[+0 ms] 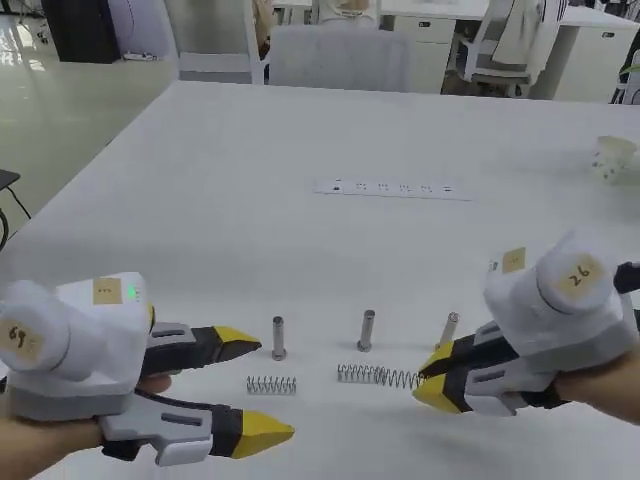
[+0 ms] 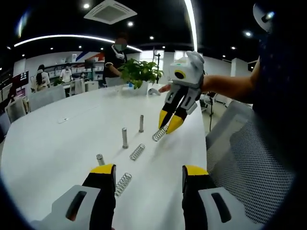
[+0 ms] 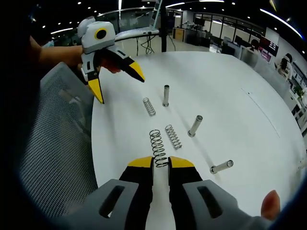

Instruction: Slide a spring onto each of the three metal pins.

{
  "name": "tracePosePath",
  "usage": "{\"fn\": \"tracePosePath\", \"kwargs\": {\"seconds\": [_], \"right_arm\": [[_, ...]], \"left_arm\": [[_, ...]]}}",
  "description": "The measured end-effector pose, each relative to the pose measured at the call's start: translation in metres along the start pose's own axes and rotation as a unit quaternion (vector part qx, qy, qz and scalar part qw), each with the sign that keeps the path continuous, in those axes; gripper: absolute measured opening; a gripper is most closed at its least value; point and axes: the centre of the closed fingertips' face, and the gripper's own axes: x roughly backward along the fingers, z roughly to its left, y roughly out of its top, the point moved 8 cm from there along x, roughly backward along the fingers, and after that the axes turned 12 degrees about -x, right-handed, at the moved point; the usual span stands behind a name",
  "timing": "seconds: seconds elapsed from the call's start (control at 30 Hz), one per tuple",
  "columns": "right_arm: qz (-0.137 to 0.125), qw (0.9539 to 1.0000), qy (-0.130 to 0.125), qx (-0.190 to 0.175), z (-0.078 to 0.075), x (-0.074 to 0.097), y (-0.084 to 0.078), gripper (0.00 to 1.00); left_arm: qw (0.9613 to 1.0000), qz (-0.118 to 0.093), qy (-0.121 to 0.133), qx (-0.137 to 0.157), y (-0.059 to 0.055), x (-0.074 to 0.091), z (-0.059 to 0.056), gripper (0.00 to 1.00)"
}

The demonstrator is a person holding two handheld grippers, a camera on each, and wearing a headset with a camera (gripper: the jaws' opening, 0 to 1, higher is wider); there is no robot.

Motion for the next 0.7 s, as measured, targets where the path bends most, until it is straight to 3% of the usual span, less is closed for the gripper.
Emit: {"fn": "tracePosePath", "kwargs": {"seconds": [0.37, 0.7], "right_arm": [[0.004, 0.9992, 0.020, 0.034, 0.015, -0.006, 0.019, 0.09], [0.011, 0.9980, 0.031, 0.054, 0.025, -0.011, 0.027, 0.09]], "left_arm": [[0.9989, 0.007, -0.035, -0.031, 0.010, -0.013, -0.002, 0.45], [0.9968, 0.006, -0.058, -0.054, 0.018, -0.024, -0.001, 0.38]]}}
